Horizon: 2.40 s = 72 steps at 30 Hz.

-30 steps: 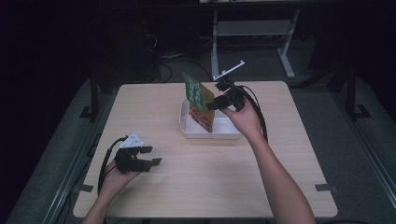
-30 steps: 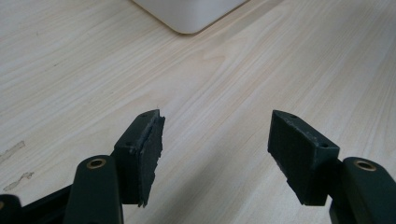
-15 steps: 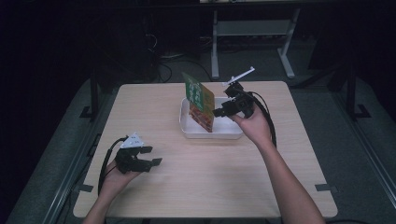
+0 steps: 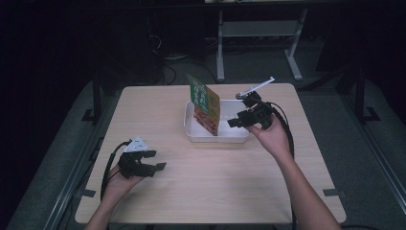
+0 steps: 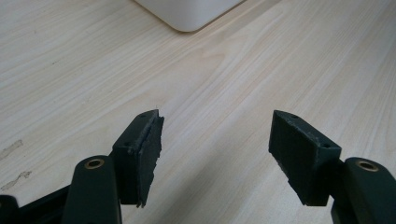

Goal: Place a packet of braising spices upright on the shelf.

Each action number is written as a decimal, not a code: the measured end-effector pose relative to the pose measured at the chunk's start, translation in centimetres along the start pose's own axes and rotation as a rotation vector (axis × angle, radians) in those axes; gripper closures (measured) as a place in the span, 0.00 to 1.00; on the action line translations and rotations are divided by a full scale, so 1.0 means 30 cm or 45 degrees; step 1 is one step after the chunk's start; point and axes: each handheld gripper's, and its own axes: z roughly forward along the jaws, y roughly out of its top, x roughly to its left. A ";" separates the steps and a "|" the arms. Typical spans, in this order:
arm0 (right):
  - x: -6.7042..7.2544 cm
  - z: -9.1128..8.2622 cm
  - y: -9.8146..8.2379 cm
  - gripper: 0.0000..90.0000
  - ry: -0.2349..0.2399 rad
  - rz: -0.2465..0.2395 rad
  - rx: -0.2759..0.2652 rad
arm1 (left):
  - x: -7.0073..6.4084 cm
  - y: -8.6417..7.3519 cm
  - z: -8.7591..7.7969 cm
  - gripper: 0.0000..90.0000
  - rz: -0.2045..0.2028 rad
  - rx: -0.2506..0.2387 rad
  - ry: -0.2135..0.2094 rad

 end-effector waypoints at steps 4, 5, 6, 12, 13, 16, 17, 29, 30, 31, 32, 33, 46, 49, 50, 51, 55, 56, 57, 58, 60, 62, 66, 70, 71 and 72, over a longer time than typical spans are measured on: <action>-0.005 -0.006 -0.027 0.47 0.007 0.014 0.000 | -0.002 0.000 0.001 0.38 -0.002 0.000 0.000; -0.006 -0.006 -0.034 0.47 0.007 0.012 0.000 | -0.002 0.000 0.001 0.38 -0.002 0.001 0.000; -0.007 -0.007 -0.042 0.47 0.008 0.016 -0.002 | -0.002 0.000 0.002 0.38 -0.002 0.001 0.000; -0.013 -0.011 -0.088 0.47 0.023 0.033 -0.003 | -0.004 0.000 0.004 0.38 -0.004 0.001 0.001; -0.014 -0.012 -0.093 0.47 0.024 0.036 -0.003 | -0.004 0.000 0.004 0.38 -0.002 0.001 0.002; -0.015 -0.013 -0.113 0.47 0.028 0.040 0.002 | -0.003 -0.001 0.005 0.38 0.001 0.006 0.002; -0.016 -0.013 -0.120 0.46 0.027 0.038 0.005 | -0.003 -0.001 0.006 0.38 0.001 0.008 0.000; -0.029 -0.007 -0.211 0.45 0.047 0.076 0.013 | -0.005 -0.001 0.007 0.38 0.003 0.012 -0.001; -0.031 -0.007 -0.220 0.45 0.048 0.080 0.016 | -0.004 -0.001 0.007 0.38 0.004 0.014 -0.002; -0.034 -0.006 -0.229 0.45 0.049 0.084 0.015 | -0.005 -0.002 0.007 0.38 0.003 0.014 -0.002; -0.035 -0.005 -0.237 0.45 0.050 0.094 0.016 | -0.005 -0.002 0.008 0.38 0.003 0.015 -0.002; -0.037 -0.004 -0.246 0.45 0.052 0.099 0.017 | -0.005 -0.002 0.008 0.38 0.003 0.013 -0.002; -0.039 -0.016 -0.337 0.45 0.058 0.115 0.021 | -0.005 -0.003 0.008 0.37 -0.004 0.009 -0.005; -0.034 -0.021 -0.359 0.44 0.060 0.117 0.018 | -0.007 -0.003 0.011 0.38 -0.003 0.013 -0.006; -0.032 -0.023 -0.366 0.44 0.065 0.119 0.018 | -0.008 -0.003 0.012 0.37 -0.004 0.012 -0.007; -0.029 -0.024 -0.373 0.44 0.068 0.119 0.015 | -0.009 -0.003 0.013 0.37 0.000 0.015 -0.006; -0.014 -0.027 -0.401 0.44 0.079 0.116 0.013 | -0.011 -0.003 0.015 0.37 0.003 0.018 -0.008; -0.010 -0.027 -0.410 0.44 0.081 0.114 0.016 | -0.011 -0.003 0.015 0.37 0.003 0.018 -0.008; -0.007 -0.027 -0.416 0.44 0.082 0.111 0.018 | -0.011 -0.003 0.016 0.37 0.002 0.018 -0.008; -0.004 -0.026 -0.424 0.43 0.084 0.113 0.019 | -0.011 -0.003 0.016 0.37 0.002 0.018 -0.009; 0.000 -0.025 -0.440 0.43 0.091 0.118 0.018 | -0.011 -0.003 0.016 0.37 0.005 0.020 -0.009; 0.005 -0.023 -0.457 0.43 0.096 0.122 0.022 | -0.012 -0.003 0.016 0.37 0.004 0.022 -0.010; 0.009 -0.019 -0.494 0.43 0.104 0.136 0.030 | -0.013 -0.004 0.017 0.37 0.008 0.024 -0.010; 0.013 -0.018 -0.528 0.42 0.102 0.139 0.038 | -0.016 -0.004 0.020 0.37 0.008 0.024 -0.010; 0.015 -0.018 -0.535 0.42 0.101 0.140 0.039 | -0.016 -0.004 0.021 0.37 0.010 0.025 -0.011; 0.018 -0.019 -0.546 0.42 0.099 0.142 0.041 | -0.017 -0.004 0.021 0.36 0.010 0.026 -0.011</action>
